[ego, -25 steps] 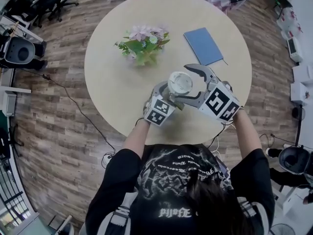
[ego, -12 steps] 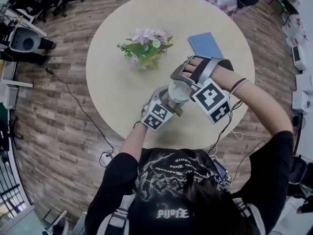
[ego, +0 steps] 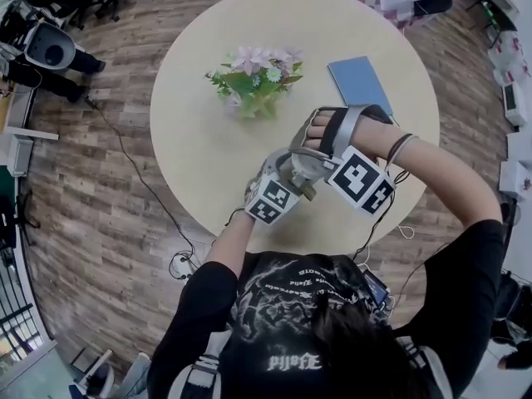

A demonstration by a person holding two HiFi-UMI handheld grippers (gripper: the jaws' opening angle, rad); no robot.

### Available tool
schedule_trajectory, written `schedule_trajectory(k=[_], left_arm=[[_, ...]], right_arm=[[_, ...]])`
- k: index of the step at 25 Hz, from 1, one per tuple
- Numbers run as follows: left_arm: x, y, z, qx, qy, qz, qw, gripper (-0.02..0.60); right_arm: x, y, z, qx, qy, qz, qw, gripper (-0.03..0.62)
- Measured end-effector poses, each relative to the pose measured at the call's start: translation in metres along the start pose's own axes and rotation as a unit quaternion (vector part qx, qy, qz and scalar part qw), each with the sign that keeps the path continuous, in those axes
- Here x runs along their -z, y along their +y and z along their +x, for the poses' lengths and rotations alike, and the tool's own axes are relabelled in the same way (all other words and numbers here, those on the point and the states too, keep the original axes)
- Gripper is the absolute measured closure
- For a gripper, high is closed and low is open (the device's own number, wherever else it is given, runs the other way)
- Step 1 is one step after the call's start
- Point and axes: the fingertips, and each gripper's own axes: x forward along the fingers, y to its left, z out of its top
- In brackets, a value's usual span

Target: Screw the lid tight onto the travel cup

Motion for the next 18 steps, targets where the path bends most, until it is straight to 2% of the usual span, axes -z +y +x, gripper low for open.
schedule_trajectory(k=[4, 8, 14, 18], left_arm=[[0.002, 0.001, 0.001, -0.007, 0.002, -0.004, 1.0000, 0.215], [0.003, 0.001, 0.001, -0.018, 0.002, -0.007, 0.9998, 0.215], [0.002, 0.000, 0.001, -0.029, 0.003, -0.012, 0.9995, 0.215], [0.003, 0.000, 0.000, -0.036, 0.001, -0.015, 0.9993, 0.215]], right_arm=[[0.000, -0.004, 0.000, 0.006, -0.003, 0.084, 0.996, 0.138], [-0.001, -0.005, -0.001, 0.021, -0.019, 0.192, 0.981, 0.138], [0.003, -0.013, -0.002, 0.072, -0.044, 0.323, 0.943, 0.140], [0.002, -0.019, -0.007, 0.125, -0.073, 0.407, 0.902, 0.140]])
